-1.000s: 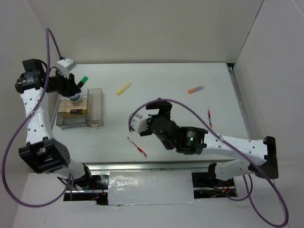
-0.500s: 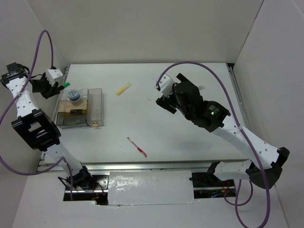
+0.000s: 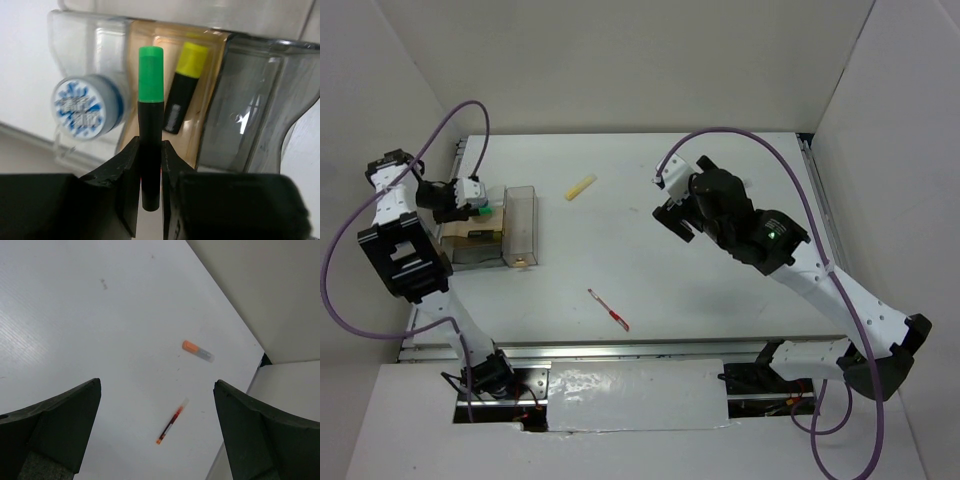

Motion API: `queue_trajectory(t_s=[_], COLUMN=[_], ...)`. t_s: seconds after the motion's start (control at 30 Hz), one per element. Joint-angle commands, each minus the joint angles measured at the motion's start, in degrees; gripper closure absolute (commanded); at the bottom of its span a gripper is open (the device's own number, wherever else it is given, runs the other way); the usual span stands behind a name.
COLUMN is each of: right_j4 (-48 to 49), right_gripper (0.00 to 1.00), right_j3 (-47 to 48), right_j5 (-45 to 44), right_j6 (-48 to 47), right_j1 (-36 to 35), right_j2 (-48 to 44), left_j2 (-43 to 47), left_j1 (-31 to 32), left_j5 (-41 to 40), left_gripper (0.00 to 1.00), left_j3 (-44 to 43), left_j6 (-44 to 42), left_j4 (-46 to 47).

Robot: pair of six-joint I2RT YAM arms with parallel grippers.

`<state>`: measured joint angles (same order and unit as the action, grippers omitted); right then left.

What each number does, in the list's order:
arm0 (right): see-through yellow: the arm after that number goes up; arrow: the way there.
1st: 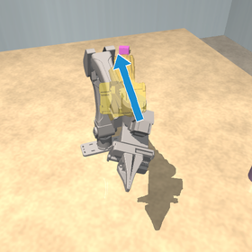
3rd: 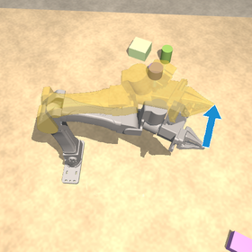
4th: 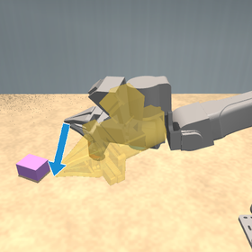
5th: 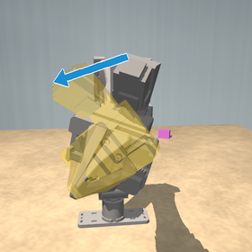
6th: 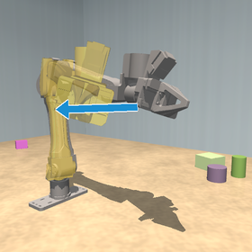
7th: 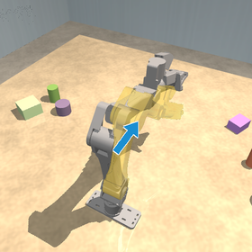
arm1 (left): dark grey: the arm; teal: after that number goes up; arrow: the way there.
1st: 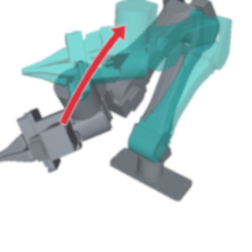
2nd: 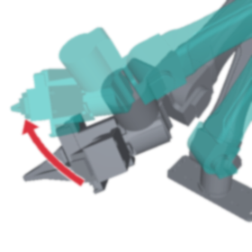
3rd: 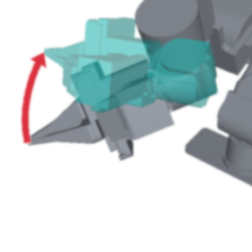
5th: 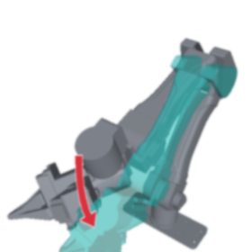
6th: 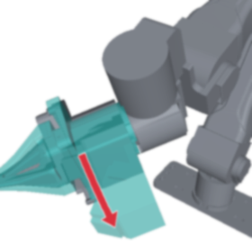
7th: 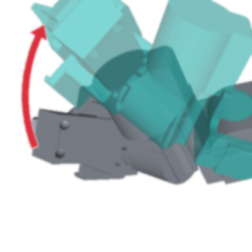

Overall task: Sort the stationery into containers
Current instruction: Place the pen in the drawer.

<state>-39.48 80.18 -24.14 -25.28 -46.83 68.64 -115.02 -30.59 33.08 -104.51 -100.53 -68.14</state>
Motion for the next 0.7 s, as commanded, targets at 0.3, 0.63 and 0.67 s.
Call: queue_trajectory(t_s=[0.3,0.63,0.67], right_j4=[-2.0,-2.0,-1.9], right_gripper=[0.0,0.0,0.0], right_j3=[2.2,2.6,2.6], right_j5=[2.4,2.5,2.6], right_j6=[2.3,2.5,2.5], right_j1=[1.8,1.7,1.7], right_j2=[1.6,2.6,2.6], left_j2=[-2.3,-2.8,-2.6], left_j1=[2.5,0.8,0.8], left_j5=[-1.4,-0.8,-0.9], left_gripper=[0.9,0.89,0.89], left_j3=[3.2,3.3,3.6], left_j6=[-2.1,-4.8,-4.8], left_j4=[5.8,4.2,4.0])
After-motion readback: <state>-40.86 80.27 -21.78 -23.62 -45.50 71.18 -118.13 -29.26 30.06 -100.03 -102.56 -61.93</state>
